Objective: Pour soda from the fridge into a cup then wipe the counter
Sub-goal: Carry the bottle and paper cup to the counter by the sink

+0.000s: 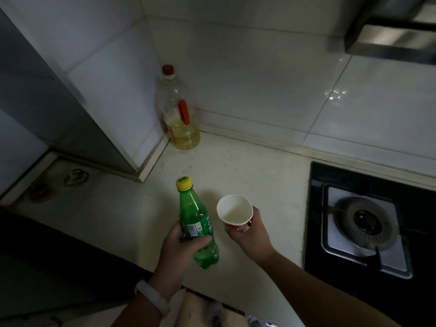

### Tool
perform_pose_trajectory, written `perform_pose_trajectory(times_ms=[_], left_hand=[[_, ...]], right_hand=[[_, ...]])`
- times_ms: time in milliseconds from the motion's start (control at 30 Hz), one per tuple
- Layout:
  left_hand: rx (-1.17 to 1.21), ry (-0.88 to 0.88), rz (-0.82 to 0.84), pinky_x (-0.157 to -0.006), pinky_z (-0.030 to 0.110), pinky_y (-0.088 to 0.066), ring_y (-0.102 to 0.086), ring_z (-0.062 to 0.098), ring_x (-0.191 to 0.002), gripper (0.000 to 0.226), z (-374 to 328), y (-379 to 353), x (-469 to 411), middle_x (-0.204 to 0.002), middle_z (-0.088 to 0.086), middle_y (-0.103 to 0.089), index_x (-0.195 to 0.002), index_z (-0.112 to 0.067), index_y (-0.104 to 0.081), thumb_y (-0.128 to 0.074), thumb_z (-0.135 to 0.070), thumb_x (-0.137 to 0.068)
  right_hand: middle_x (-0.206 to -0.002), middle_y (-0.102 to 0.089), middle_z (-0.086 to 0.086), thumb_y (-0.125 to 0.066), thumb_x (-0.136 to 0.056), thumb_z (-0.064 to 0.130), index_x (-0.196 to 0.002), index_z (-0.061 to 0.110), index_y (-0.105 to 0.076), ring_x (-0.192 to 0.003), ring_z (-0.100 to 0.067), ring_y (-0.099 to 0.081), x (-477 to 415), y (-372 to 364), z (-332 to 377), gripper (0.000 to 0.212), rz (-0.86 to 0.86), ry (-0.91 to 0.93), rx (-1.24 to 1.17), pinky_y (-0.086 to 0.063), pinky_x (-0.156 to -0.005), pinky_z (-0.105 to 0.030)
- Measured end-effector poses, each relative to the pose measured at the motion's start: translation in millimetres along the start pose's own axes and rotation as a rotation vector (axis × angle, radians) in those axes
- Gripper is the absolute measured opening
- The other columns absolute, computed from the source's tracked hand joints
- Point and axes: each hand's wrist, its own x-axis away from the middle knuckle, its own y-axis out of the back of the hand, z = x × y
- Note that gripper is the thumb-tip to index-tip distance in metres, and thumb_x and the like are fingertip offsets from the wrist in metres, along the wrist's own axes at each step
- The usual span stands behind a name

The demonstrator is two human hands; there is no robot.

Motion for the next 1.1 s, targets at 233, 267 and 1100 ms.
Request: perform_pose_trajectory(times_ms=[233,267,1100], left_hand=[[-0.027,-0.029,0.176,-0.08,0.037,-0.055,-0.072,0.022,-0.093,0.05,-29,-41,-15,-0.1,0.003,-0.076,-0.106,-0.019,-0.069,-0.081,-0.013,-0.058],[-0.029,-0.035,0.206,-0.083,0.04,-0.056,-0.071,0.023,-0.095,0.051,-32,-47,-17,-0.101,0.003,-0.076,-0.107,-0.019,-0.069,-0.081,-0.014,-0.058],[-0.201,-0.124,0.811,-0.086,0.047,-0.057,-0.073,0.021,-0.088,0.053,-63,-224,88,-0.095,0.001,-0.077,-0.1,-0.027,-0.071,-0.085,-0.026,-0.048]], right_hand=[[-0.111,-0.063,0.011,-0.087,-0.07,0.021,-0.121,0.029,-0.045,-0.093,0.009,-0.06,10,57,20,0.067,-0.197,0.007,-0.037,-0.047,-0.07,-0.008],[-0.111,-0.063,0.012,-0.087,-0.069,0.02,-0.119,0.032,-0.045,-0.095,0.007,-0.061,14,66,24,0.067,-0.23,0.017,-0.046,-0.048,-0.071,-0.01],[-0.117,-0.063,0.01,-0.082,-0.048,0.04,-0.128,0.029,-0.045,-0.101,0.004,-0.063,218,232,19,0.089,-0.777,0.014,-0.235,-0.05,-0.074,-0.01]])
